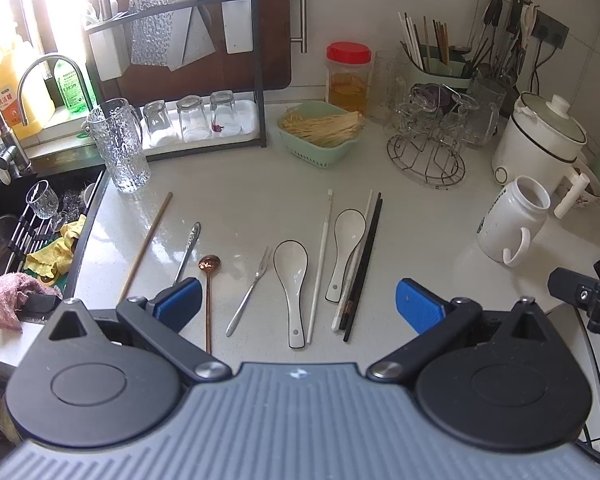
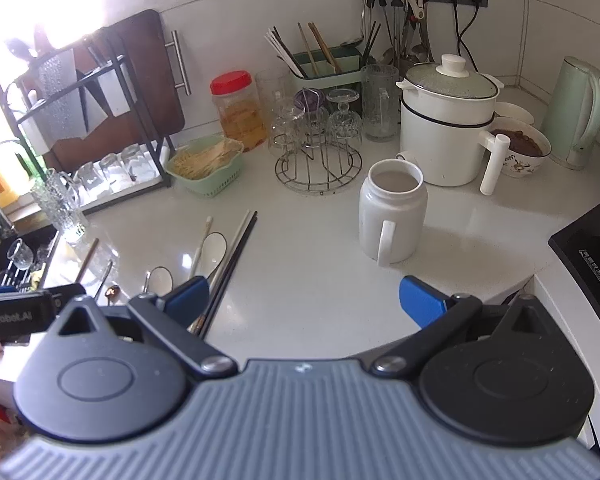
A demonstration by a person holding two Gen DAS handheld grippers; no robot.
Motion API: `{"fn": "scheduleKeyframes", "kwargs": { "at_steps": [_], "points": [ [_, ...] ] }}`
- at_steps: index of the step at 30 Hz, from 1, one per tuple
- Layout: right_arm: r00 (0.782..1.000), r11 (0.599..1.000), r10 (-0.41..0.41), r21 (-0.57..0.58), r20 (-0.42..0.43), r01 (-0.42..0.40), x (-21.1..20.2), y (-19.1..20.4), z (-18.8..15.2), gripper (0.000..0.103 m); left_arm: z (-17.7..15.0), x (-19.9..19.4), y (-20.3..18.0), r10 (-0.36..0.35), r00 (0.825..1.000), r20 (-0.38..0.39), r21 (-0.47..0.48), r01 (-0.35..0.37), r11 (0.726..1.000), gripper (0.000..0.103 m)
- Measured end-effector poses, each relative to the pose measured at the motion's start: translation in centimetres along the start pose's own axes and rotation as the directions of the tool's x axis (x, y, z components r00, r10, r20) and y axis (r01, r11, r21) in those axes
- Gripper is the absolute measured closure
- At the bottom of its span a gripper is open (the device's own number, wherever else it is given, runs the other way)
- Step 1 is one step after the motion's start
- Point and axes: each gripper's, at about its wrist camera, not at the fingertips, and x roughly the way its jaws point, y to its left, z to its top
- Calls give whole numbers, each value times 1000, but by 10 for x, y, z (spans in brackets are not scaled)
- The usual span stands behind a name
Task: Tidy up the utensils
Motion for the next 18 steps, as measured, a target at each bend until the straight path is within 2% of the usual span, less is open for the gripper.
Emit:
{"fn": "scheduleKeyframes", "kwargs": {
  "at_steps": [6,11,18],
  "points": [
    [1000,1000,-21,19,-3,21,-4,2,-3,0,-4,0,5,-38,999,-18,6,39,999,0],
    [999,999,-35,33,-3,35,-6,8,-7,0,-6,2,12,-42,999,-24,14,42,999,0],
    [997,997,-78,25,-13,79,-2,6,-10,3,-8,16,9,-100,993,-55,31,102,994,0]
  ]
}}
